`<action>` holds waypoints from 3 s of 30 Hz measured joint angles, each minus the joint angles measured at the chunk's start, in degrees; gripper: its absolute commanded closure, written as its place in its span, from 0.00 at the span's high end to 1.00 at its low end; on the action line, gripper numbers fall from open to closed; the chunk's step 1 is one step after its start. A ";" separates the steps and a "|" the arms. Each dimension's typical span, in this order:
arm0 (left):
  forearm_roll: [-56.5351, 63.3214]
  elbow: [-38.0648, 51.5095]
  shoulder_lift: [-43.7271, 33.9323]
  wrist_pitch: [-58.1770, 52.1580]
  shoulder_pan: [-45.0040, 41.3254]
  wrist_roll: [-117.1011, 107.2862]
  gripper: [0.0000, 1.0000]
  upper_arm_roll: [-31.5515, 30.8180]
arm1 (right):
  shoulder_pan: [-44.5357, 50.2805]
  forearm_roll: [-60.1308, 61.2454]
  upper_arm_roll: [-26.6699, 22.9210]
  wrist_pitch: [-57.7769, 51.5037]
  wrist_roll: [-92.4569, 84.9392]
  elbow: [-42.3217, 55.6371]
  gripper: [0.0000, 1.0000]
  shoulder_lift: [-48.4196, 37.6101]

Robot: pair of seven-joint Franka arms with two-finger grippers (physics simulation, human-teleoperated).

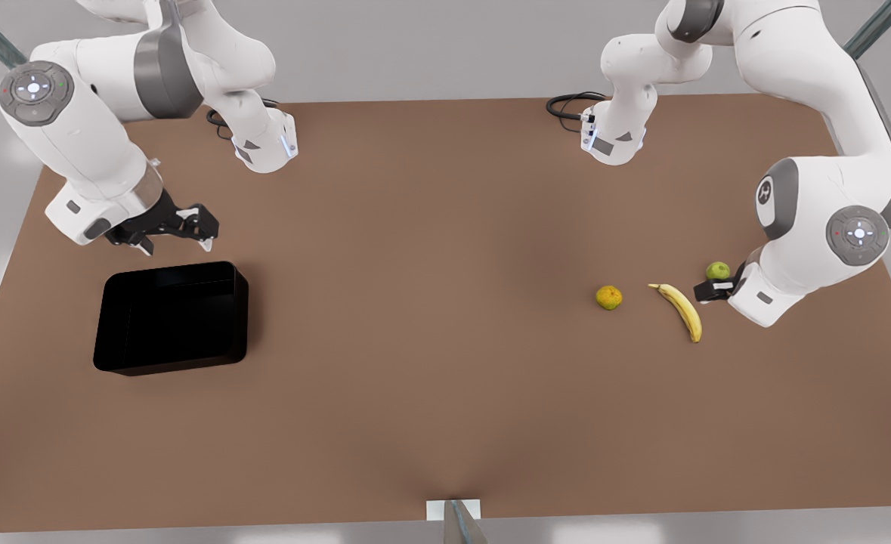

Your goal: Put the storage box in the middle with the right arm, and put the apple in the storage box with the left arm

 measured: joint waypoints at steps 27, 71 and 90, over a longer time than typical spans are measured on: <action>-0.90 -42.41 -4.93 25.39 20.91 8.27 1.00 0.35 | -5.04 -0.25 -0.83 43.03 -1.72 -44.22 1.00 8.39; 8.96 -52.58 2.36 53.88 26.80 26.03 0.82 -1.58 | 8.17 0.81 -3.59 49.16 -8.21 -38.32 0.21 9.93; 8.96 -52.37 2.90 54.32 26.98 25.76 0.65 -1.58 | 40.61 5.69 -3.56 49.35 22.60 -12.34 0.21 24.75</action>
